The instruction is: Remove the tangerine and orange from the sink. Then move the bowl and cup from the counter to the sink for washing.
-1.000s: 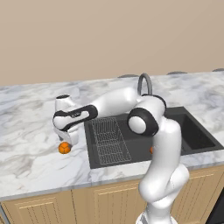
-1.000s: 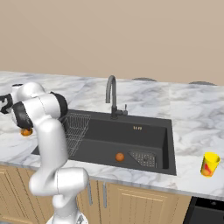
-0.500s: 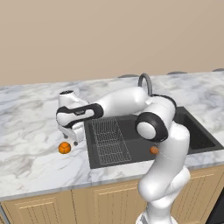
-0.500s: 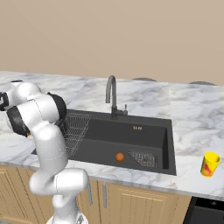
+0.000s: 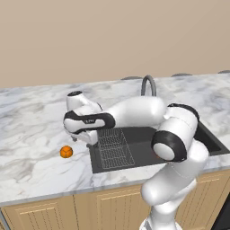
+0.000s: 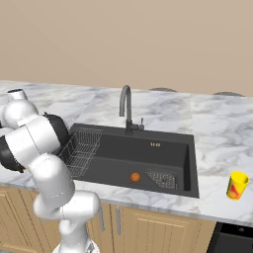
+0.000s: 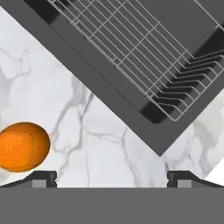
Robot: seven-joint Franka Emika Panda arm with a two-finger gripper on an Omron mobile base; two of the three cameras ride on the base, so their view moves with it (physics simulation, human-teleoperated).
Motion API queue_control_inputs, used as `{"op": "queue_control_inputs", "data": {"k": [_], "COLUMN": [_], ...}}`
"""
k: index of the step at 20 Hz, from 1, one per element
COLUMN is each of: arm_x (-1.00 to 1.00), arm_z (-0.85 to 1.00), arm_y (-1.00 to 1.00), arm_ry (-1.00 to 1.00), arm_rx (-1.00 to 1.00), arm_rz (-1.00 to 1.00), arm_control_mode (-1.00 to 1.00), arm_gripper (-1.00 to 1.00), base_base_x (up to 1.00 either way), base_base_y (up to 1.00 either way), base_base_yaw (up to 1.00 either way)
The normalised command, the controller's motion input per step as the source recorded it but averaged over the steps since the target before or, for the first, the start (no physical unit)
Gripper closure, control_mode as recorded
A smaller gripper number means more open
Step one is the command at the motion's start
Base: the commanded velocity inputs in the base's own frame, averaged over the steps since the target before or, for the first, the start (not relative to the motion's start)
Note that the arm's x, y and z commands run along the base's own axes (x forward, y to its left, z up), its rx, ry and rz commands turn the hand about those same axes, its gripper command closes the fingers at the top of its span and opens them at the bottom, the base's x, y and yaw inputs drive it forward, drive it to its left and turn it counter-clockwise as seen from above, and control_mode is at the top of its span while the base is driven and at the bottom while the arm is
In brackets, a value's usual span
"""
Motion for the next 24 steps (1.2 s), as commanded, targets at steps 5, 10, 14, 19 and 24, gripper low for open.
{"op": "queue_control_inputs", "data": {"k": [5, 10, 14, 19, 24], "arm_x": [-0.32, -0.26, -0.24, -0.19, -0.13], "arm_z": [0.13, 0.16, 0.16, 0.13, 0.13], "arm_y": [-0.47, -0.48, -0.51, -0.50, -0.51], "arm_ry": [-0.14, -0.05, -0.05, -0.05, 0.00], "arm_rx": [0.00, 0.00, 0.00, 0.00, -0.01], "arm_rz": [0.21, 0.20, 0.20, 0.23, 0.19], "arm_control_mode": [-1.00, -1.00, -1.00, -1.00, -1.00], "arm_gripper": [-1.00, -1.00, -1.00, -1.00, -1.00], "base_base_x": [0.00, 0.00, 0.00, 0.00, 0.00], "base_base_y": [0.00, 0.00, 0.00, 0.00, 0.00], "base_base_yaw": [0.00, 0.00, 0.00, 0.00, 0.00]}}
